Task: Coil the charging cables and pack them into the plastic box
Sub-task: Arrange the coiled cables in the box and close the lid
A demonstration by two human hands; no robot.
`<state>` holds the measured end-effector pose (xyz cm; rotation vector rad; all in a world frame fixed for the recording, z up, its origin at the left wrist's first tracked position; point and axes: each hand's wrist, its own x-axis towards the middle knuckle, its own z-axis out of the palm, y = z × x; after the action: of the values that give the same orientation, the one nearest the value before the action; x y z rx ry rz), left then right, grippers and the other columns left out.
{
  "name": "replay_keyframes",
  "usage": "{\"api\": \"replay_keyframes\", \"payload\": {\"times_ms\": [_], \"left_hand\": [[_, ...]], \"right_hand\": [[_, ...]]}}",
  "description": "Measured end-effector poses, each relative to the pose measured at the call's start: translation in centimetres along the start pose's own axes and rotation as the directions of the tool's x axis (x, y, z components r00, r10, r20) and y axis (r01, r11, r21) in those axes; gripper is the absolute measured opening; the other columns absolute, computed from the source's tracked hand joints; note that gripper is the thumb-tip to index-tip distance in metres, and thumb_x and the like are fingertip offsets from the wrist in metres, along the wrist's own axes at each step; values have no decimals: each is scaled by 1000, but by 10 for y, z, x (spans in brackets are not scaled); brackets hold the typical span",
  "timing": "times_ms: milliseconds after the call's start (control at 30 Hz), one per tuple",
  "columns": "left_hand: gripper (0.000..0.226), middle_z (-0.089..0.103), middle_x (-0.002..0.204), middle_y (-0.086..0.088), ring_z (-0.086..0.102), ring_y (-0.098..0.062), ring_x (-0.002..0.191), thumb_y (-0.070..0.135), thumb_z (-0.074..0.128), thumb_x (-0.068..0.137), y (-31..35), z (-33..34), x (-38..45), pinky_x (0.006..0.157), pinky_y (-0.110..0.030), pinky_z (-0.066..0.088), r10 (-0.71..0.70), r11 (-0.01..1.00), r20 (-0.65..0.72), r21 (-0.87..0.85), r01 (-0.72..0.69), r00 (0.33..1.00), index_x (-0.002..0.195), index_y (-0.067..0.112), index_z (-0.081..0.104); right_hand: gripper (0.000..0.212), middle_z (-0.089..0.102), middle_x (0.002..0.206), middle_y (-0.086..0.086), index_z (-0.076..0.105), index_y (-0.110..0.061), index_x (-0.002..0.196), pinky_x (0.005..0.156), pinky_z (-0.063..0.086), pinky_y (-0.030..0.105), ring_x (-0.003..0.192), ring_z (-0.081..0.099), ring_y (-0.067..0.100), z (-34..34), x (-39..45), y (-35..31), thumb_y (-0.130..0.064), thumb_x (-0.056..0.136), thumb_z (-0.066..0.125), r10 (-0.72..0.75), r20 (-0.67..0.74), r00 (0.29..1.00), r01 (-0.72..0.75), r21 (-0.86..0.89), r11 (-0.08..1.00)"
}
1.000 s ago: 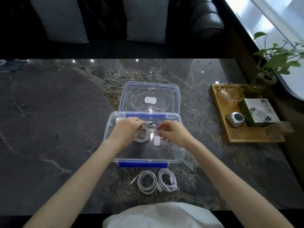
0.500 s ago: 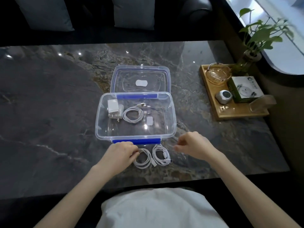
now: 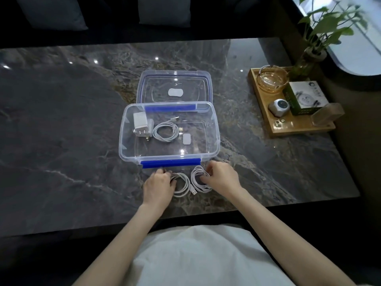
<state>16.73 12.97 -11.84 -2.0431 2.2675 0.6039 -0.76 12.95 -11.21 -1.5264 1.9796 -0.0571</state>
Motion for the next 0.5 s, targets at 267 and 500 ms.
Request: {"api": "replay_keyframes", "payload": {"times_ms": [267, 500], "left_hand": [[27, 63, 109, -10, 61, -26, 100, 25, 56, 88, -1, -3, 1, 83, -33, 47, 20, 991, -37, -133, -25, 999, 110, 14, 66], [24, 72, 96, -10, 66, -25, 88, 25, 58, 86, -6, -7, -6, 81, -36, 53, 102, 980, -85, -163, -115, 991, 103, 13, 70]], "right_hand": [[19, 55, 81, -1, 47, -20, 72, 64, 37, 31, 80, 53, 25, -4, -3, 1, -30, 72, 63, 5, -21, 1000, -4, 54, 999], [16, 64, 78, 1, 61, -14, 77, 67, 48, 34, 77, 60, 20, -9, -8, 17, -25, 69, 70, 26, 26, 999, -32, 260, 965]]}}
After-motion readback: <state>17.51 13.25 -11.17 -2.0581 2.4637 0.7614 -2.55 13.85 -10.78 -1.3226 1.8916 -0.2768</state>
